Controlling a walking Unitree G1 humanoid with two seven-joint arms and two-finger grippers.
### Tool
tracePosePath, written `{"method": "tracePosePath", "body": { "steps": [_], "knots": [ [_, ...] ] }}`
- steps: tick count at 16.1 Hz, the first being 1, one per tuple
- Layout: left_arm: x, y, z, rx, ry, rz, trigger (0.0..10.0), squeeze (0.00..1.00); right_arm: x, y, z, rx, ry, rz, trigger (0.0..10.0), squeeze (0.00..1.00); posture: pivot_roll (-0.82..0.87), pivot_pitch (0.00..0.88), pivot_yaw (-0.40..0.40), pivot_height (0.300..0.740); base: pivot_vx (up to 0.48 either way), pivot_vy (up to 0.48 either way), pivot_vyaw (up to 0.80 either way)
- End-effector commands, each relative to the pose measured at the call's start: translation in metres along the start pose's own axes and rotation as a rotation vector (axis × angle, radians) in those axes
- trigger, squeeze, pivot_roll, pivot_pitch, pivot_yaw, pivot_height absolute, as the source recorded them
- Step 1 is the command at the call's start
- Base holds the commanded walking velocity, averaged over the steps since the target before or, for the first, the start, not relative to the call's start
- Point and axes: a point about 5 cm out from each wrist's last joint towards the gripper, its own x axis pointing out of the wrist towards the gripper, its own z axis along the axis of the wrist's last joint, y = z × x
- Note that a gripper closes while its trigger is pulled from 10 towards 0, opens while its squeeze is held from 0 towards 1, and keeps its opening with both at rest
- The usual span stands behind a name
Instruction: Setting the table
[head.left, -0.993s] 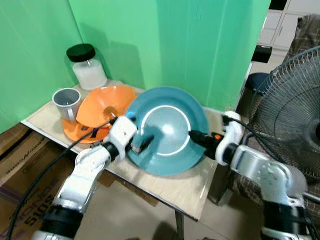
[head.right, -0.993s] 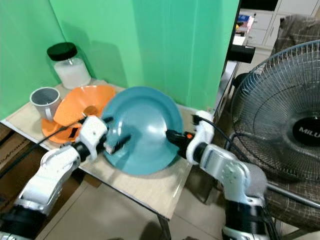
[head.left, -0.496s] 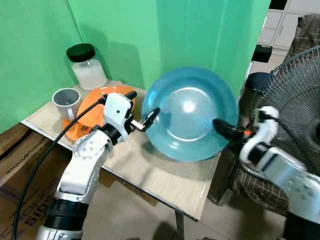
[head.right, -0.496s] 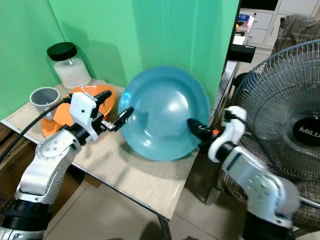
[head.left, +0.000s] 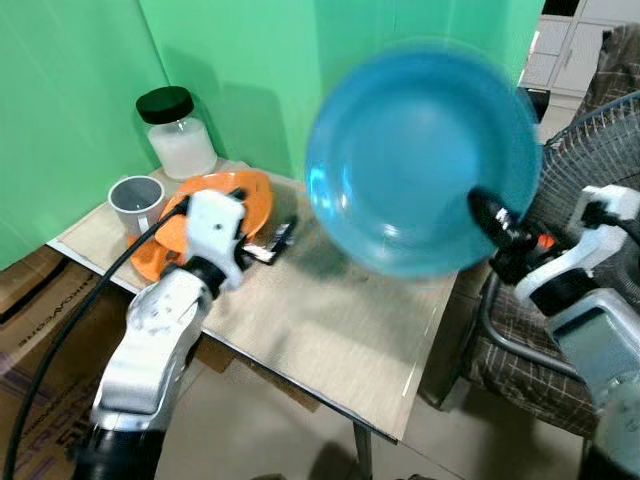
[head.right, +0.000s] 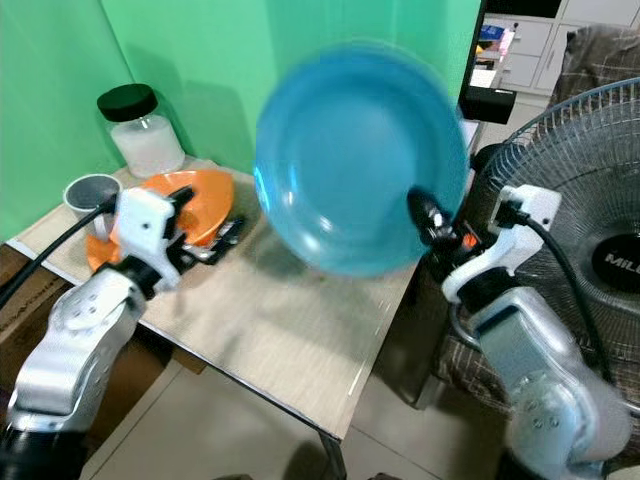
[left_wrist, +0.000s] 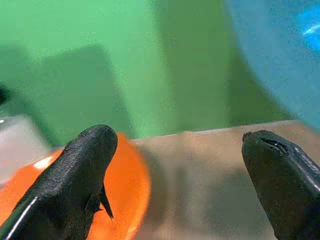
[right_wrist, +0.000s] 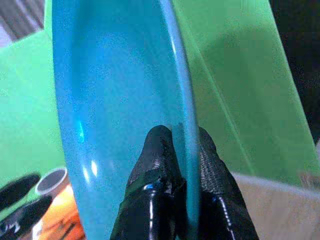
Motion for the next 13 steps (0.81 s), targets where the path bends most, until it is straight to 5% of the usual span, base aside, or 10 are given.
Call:
{"method": "tracePosePath", "body": {
  "steps": [1,5,13],
  "knots": [
    [-0.004,0.007,0.002,0.018,0.002,0.075,10.0,0.00,-0.001,0.009,0.001,-0.012,-0.048,-0.012,10.0,0.00,0.03,0.000,0.125,0.740,0.000,0.000,0.00],
    [-0.007,0.003,0.001,0.026,0.000,0.117,10.0,0.00,-0.008,0.010,-0.013,-0.072,-0.017,-0.073,10.0,0.00,0.04,0.000,0.118,0.740,0.000,0.000,0.00],
    [-0.008,-0.005,0.001,0.036,0.009,0.098,10.0,0.00,-0.008,0.008,-0.014,-0.139,-0.078,-0.131,10.0,0.00,0.04,0.000,0.112,0.740,0.000,-0.308,0.00]
  ]
}}
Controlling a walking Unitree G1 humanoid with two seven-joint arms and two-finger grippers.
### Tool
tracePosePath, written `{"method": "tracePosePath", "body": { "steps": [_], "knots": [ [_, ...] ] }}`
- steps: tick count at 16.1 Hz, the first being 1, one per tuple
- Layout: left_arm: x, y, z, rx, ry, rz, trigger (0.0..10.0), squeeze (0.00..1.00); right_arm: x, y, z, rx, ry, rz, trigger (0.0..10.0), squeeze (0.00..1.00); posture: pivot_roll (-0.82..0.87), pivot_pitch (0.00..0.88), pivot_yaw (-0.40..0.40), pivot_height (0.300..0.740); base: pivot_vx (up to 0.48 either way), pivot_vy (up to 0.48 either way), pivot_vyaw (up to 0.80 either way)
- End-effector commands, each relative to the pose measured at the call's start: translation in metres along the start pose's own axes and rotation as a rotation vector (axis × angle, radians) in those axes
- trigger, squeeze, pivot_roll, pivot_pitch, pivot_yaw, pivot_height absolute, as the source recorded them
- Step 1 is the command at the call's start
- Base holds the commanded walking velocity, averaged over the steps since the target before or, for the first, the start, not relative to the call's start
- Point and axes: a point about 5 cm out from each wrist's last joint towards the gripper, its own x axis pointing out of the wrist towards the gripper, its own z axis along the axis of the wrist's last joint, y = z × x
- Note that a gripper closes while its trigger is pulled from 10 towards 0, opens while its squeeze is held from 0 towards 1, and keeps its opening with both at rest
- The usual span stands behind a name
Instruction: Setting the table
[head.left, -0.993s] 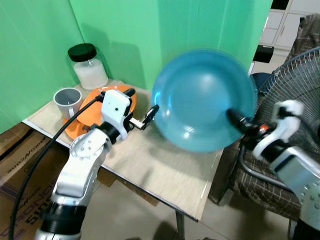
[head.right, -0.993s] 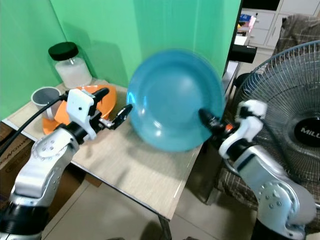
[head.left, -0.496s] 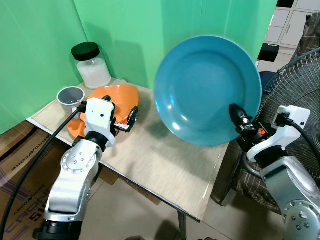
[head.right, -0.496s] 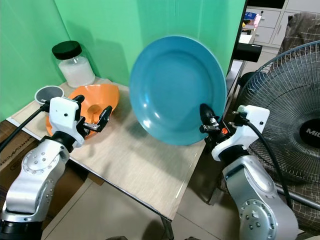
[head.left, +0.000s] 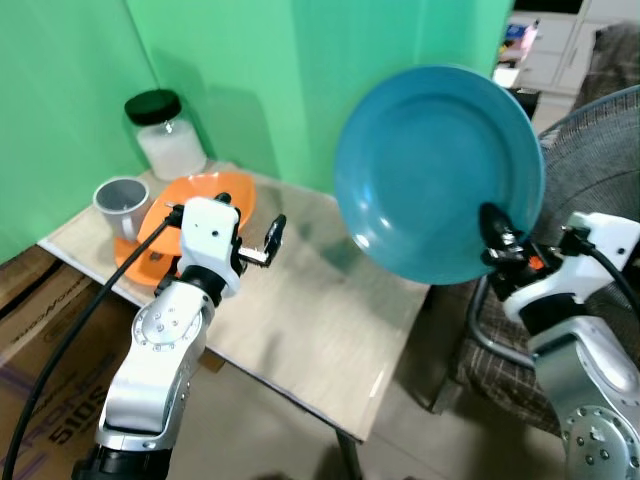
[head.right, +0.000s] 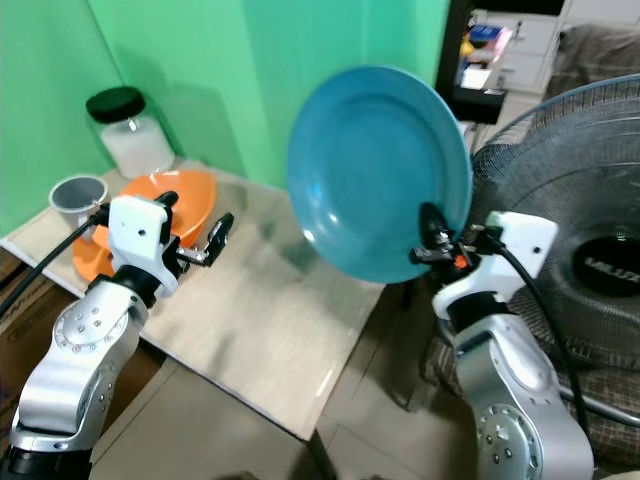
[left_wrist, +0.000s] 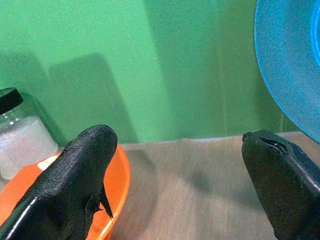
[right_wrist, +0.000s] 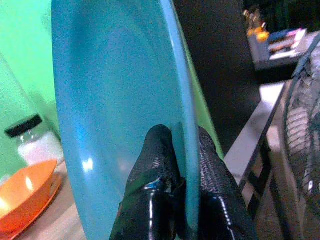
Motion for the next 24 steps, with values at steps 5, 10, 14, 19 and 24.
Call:
{"method": "tracePosePath", "body": {
  "steps": [5,10,14,19,24],
  "knots": [
    [-0.006,0.004,-0.003,0.029,0.023,0.021,10.0,0.00,0.000,0.011,0.002,0.000,-0.048,0.081,10.0,0.00,0.06,0.000,0.091,0.740,0.000,-0.062,-0.32],
    [-0.012,0.003,-0.005,0.044,0.031,0.021,10.0,0.00,-0.001,0.017,0.004,0.005,-0.074,0.152,10.0,0.00,0.06,0.000,0.088,0.740,0.000,0.000,-0.80],
    [-0.010,0.000,-0.007,0.041,0.035,0.010,10.0,0.00,-0.007,0.013,0.006,-0.025,-0.086,0.164,10.0,0.00,0.04,0.000,0.106,0.740,0.000,0.000,-0.80],
    [-0.007,0.003,-0.008,0.030,0.038,0.028,10.0,0.00,-0.005,0.010,0.002,-0.050,-0.042,0.130,10.0,0.00,0.03,0.000,0.100,0.740,0.000,0.000,-0.80],
    [0.000,0.008,-0.008,0.007,0.029,0.083,10.0,0.00,0.002,0.004,0.002,-0.085,-0.038,0.087,10.0,0.00,0.02,0.000,0.084,0.740,0.000,0.000,-0.80]
  ]
}}
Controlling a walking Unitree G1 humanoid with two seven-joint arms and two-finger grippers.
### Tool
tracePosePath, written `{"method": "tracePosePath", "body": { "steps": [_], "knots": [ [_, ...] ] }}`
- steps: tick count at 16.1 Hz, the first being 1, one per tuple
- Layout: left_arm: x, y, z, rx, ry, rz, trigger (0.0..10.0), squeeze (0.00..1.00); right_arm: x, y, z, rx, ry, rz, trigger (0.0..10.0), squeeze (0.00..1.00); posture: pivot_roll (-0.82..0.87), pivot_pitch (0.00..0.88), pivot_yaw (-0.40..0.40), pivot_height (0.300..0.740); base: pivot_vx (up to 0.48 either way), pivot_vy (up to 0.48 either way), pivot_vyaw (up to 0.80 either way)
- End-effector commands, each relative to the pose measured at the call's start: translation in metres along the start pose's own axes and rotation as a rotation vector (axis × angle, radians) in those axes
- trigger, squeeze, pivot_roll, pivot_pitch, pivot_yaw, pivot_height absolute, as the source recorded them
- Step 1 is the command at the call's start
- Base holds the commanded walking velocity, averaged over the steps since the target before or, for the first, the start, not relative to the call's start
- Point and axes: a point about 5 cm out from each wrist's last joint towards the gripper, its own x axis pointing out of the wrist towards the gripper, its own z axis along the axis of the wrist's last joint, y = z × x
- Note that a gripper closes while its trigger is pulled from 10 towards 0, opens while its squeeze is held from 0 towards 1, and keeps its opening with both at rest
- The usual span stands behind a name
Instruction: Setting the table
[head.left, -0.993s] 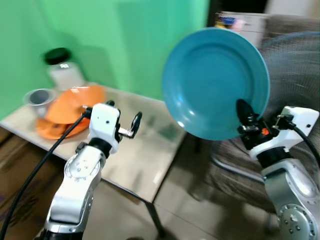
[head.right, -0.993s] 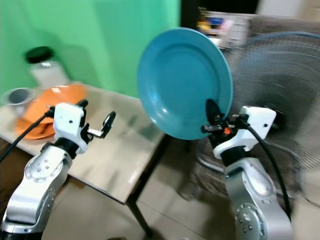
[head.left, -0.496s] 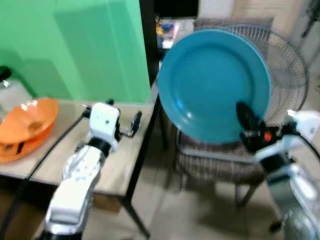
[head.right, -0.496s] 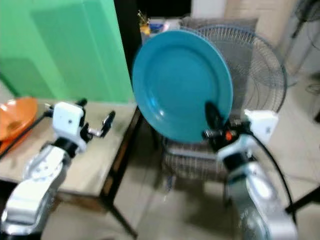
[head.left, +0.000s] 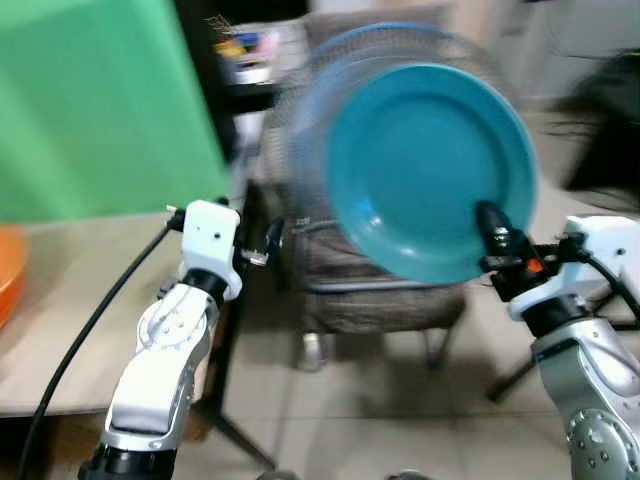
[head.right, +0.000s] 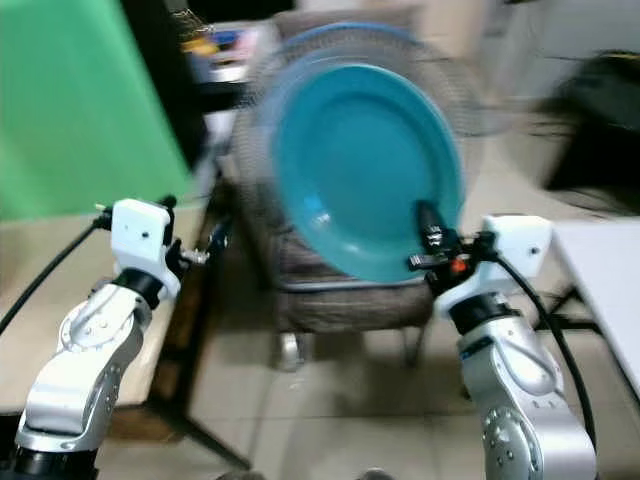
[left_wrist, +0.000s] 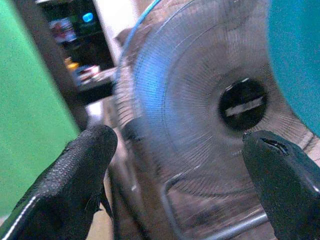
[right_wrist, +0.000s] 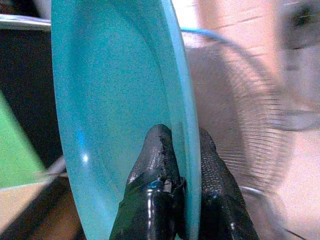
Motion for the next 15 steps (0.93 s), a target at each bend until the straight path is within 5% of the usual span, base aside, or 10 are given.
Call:
{"method": "tracePosePath", "body": {
  "steps": [1,15],
  "knots": [
    [-0.0003,0.0081,-0.0019,0.002,0.013,0.052,10.0,0.00,0.0055,0.0062,0.0063,-0.011,-0.030,0.022,10.0,0.00,0.01,0.000,0.082,0.740,0.000,0.000,-0.80],
    [0.0046,0.0062,0.0020,0.005,-0.025,0.074,10.0,0.00,0.0078,0.0008,0.0066,-0.097,-0.033,-0.099,10.0,0.00,0.00,0.000,0.103,0.740,0.000,0.000,-0.80]
  ]
}}
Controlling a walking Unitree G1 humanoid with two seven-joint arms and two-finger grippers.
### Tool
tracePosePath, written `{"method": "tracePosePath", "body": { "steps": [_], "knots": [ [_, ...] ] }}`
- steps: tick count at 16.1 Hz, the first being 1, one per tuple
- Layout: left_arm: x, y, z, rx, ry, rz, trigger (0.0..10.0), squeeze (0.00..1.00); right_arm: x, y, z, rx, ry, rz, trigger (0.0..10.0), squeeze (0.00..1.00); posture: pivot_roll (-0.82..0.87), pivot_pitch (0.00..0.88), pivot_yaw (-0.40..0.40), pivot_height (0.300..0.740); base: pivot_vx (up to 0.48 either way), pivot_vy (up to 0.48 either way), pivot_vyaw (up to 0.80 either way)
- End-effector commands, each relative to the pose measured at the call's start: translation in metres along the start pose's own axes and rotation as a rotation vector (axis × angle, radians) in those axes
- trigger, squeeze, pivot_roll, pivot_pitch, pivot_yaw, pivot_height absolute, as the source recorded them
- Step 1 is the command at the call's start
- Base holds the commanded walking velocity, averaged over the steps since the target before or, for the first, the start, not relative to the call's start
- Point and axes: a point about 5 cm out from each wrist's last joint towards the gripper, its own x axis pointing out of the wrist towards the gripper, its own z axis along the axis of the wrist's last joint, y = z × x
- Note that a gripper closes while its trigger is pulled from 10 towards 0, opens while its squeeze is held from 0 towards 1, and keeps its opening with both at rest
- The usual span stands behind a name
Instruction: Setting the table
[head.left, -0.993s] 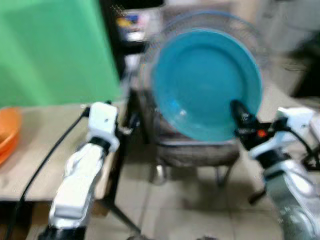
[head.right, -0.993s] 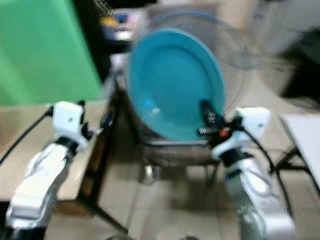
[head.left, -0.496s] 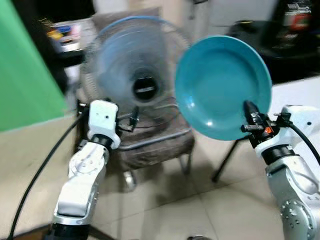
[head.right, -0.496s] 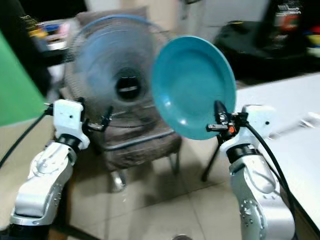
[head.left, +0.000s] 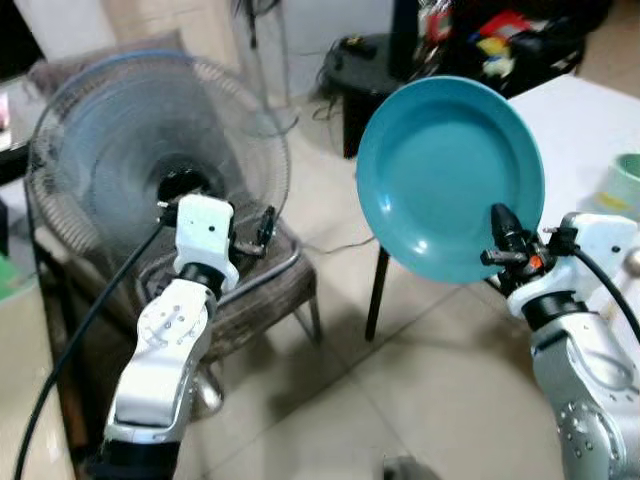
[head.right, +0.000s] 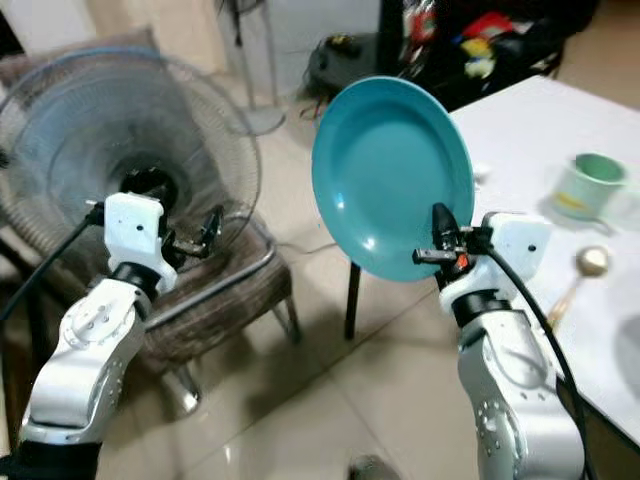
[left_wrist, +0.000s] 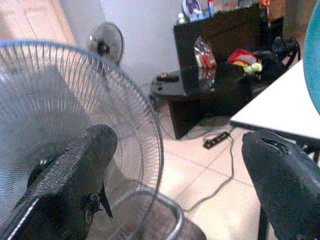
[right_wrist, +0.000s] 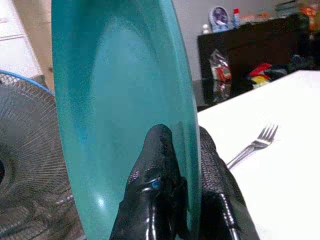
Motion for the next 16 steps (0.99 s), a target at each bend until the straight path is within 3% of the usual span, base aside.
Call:
{"method": "tracePosePath", "body": {
  "steps": [1,8,14,16],
  "knots": [
    [0.000,0.000,-0.001,0.006,0.007,0.007,10.0,0.00,0.002,0.005,0.008,-0.013,-0.043,0.020,10.0,0.00,0.00,0.000,0.102,0.740,0.000,0.000,-0.80],
    [0.000,0.005,-0.002,0.028,0.014,0.002,10.0,0.00,0.002,0.011,0.004,-0.065,-0.017,0.033,10.0,0.00,0.01,0.000,0.107,0.740,0.000,0.036,-0.79],
    [0.004,0.007,-0.003,0.053,0.024,-0.021,10.0,0.00,-0.004,0.010,-0.003,-0.001,0.030,-0.012,10.0,0.00,0.01,0.000,0.131,0.740,0.000,0.452,-0.77],
    [0.006,0.010,0.000,0.108,0.010,-0.036,10.0,0.00,-0.005,0.008,-0.007,0.036,0.056,-0.049,10.0,0.00,0.01,0.000,0.139,0.740,0.000,-0.240,-0.77]
  ]
}}
